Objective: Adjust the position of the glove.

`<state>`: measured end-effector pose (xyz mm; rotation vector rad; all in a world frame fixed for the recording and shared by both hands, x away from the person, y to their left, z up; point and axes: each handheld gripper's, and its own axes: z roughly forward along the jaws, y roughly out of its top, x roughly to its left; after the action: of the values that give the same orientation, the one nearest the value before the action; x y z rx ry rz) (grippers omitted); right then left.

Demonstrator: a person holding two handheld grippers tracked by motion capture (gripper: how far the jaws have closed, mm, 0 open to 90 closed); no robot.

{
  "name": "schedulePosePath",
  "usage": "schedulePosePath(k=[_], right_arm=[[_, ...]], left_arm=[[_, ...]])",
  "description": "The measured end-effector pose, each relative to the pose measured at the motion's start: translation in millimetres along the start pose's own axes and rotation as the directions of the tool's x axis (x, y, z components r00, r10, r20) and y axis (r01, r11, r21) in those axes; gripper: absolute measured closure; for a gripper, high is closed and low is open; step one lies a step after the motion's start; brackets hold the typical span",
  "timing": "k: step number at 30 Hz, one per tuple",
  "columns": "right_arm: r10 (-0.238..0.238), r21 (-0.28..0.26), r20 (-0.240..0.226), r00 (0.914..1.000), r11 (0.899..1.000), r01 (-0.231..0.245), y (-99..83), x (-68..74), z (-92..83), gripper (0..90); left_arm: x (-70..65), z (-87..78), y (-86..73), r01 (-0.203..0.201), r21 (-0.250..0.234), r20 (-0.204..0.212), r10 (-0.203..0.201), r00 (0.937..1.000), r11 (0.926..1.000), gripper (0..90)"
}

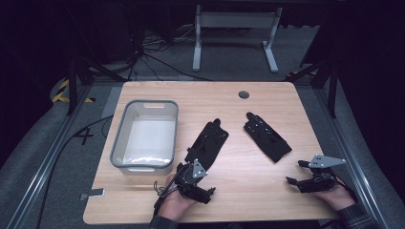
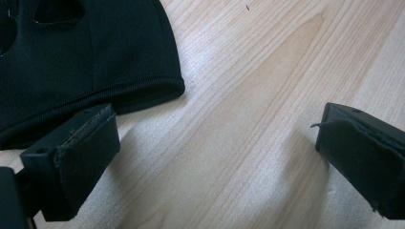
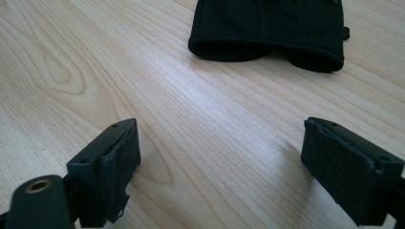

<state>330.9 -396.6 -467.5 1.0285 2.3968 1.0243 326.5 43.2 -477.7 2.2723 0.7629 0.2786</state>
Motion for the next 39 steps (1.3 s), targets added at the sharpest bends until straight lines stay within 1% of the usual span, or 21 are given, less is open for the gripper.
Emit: schedulePosePath(k=[6,8,9,11,13,16,19,22,26,28,30,33,34,35,39], right_arm=[[-0.017,0.008,-0.014,0.9998,1.000,0.017,2.5,-2.0,1.8,13.0],[-0.017,0.013,-0.017,0.9997,1.000,0.017,3.2,-2.0,1.0,16.0],[-0.017,0.013,-0.017,0.9997,1.000,0.017,3.2,-2.0,1.0,16.0],[-0.016,0.030,-0.020,0.9997,0.999,0.017,4.9,-1.7,-0.2,18.3],[-0.009,0.044,-0.033,0.9994,0.999,0.010,7.3,-1.3,-2.1,24.3],[0.009,0.051,-0.047,0.9989,0.999,-0.007,8.3,-2.1,-4.1,27.4],[0.023,0.049,-0.046,0.9987,0.999,-0.020,11.0,-4.1,-5.9,29.8],[0.014,0.035,-0.042,0.9990,0.999,-0.013,13.4,-4.9,-9.3,33.0],[0.017,0.015,-0.044,0.9989,1.000,-0.016,15.0,-7.1,-13.3,35.4],[0.033,0.004,-0.051,0.9981,0.999,-0.033,16.6,-9.7,-14.4,37.2],[0.039,-0.006,-0.058,0.9975,0.999,-0.039,17.9,-11.5,-14.2,38.2],[0.034,-0.005,-0.061,0.9976,0.999,-0.034,20.8,-13.4,-12.5,39.0],[0.022,-0.007,-0.059,0.9980,1.000,-0.023,22.3,-14.1,-12.1,39.9],[0.016,-0.013,-0.054,0.9984,1.000,-0.016,23.6,-14.8,-12.1,40.5],[0.015,-0.040,-0.050,0.9986,0.999,-0.017,30.0,-19.4,-10.8,41.0]], left_arm=[[-0.5,-0.2,-0.4,0.006,-0.001,-0.005,-0.006,1.0000,1.0000,1.4],[-0.5,-0.2,-0.4,0.007,-0.002,-0.005,-0.007,1.0000,1.0000,1.4],[-0.5,-0.2,-0.4,0.007,-0.002,-0.005,-0.007,1.0000,1.0000,1.4],[-0.5,-0.4,-0.6,0.006,-0.001,-0.005,-0.006,1.0000,1.0000,1.4],[-0.3,-0.6,-0.9,0.005,-0.004,-0.006,-0.005,1.0000,1.0000,1.6],[0.3,-0.5,-0.7,0.008,-0.004,-0.007,-0.008,0.9999,1.0000,1.7],[0.4,-0.7,-1.0,0.006,-0.006,-0.007,-0.006,1.0000,1.0000,1.9],[0.5,-0.7,-1.0,0.005,-0.006,-0.007,-0.005,1.0000,1.0000,1.9],[0.9,-0.9,-1.0,0.003,-0.004,-0.003,-0.003,1.0000,1.0000,1.8],[1.2,-0.8,-1.1,0.002,-0.006,-0.001,-0.002,1.0000,1.0000,1.9],[1.5,-0.9,-1.0,0.000,-0.005,-0.001,0.000,1.0000,1.0000,1.9],[1.6,-0.8,-1.0,0.000,-0.005,0.001,0.000,1.0000,1.0000,1.9],[1.6,-0.8,-1.0,-0.001,-0.004,0.001,0.001,1.0000,1.0000,1.8],[1.6,-0.8,-1.0,-0.001,-0.005,0.001,0.001,1.0000,1.0000,1.8],[2.0,-0.9,-1.1,-0.005,-0.004,0.003,0.005,1.0000,1.0000,1.8]])
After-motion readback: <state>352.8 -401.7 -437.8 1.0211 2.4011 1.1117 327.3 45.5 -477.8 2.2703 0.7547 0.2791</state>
